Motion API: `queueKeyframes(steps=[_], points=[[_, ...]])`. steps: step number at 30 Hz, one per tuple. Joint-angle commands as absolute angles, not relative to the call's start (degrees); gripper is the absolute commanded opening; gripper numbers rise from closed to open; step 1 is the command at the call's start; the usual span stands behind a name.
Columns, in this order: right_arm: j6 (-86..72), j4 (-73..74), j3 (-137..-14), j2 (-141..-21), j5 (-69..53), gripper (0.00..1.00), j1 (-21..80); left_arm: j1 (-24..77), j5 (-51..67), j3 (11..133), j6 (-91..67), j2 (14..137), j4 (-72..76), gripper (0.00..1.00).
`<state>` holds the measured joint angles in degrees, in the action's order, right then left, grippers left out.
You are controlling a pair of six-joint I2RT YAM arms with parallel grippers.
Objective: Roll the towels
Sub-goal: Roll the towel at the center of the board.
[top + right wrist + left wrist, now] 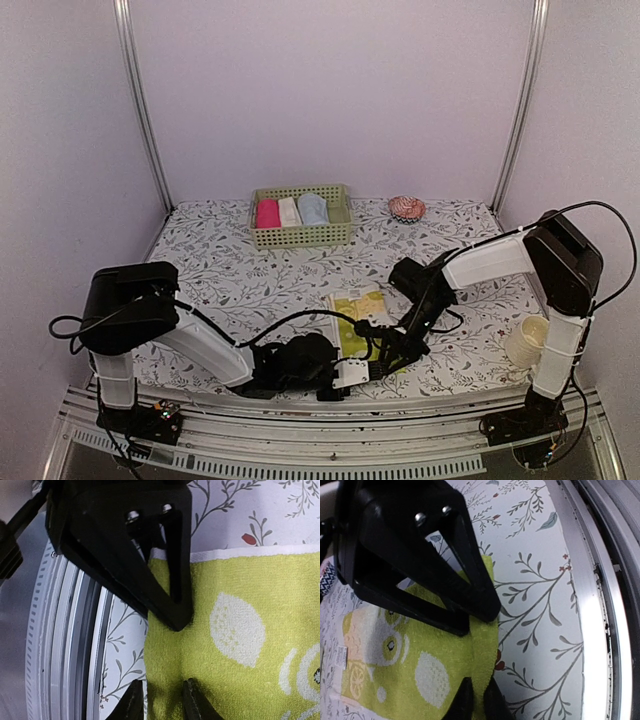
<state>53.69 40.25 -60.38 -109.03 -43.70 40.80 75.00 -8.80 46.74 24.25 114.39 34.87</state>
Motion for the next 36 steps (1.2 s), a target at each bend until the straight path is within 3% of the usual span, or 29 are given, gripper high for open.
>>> queueKeyframes(steps=[1, 4, 9, 19, 29, 36], points=[[54.97, 44.87, -61.68, -106.47, -45.28, 0.34, 38.99, 75.59, -7.94, 46.49, 23.34, 113.50, 33.00, 0.03], [56.85, 49.18, -63.36, -104.53, -48.71, 0.39, 36.04, 75.54, -6.83, 46.15, 21.94, 111.27, 31.63, 0.00], [52.90, 45.17, -64.76, -104.65, -48.27, 0.37, 31.83, 75.59, -5.77, 46.23, 19.16, 109.84, 28.83, 0.00], [40.43, 40.11, -76.66, -118.87, -37.91, 0.33, 32.46, 75.61, -6.08, 43.34, 14.31, 106.67, 26.69, 0.00], [38.41, 43.15, -87.26, -126.19, -37.85, 0.33, 34.01, 75.51, -6.24, 39.59, 9.01, 104.16, 26.72, 0.00], [38.93, 43.21, -80.52, -116.13, -37.67, 0.35, 33.14, 73.98, -4.47, 40.60, 5.94, 104.05, 24.93, 0.00]])
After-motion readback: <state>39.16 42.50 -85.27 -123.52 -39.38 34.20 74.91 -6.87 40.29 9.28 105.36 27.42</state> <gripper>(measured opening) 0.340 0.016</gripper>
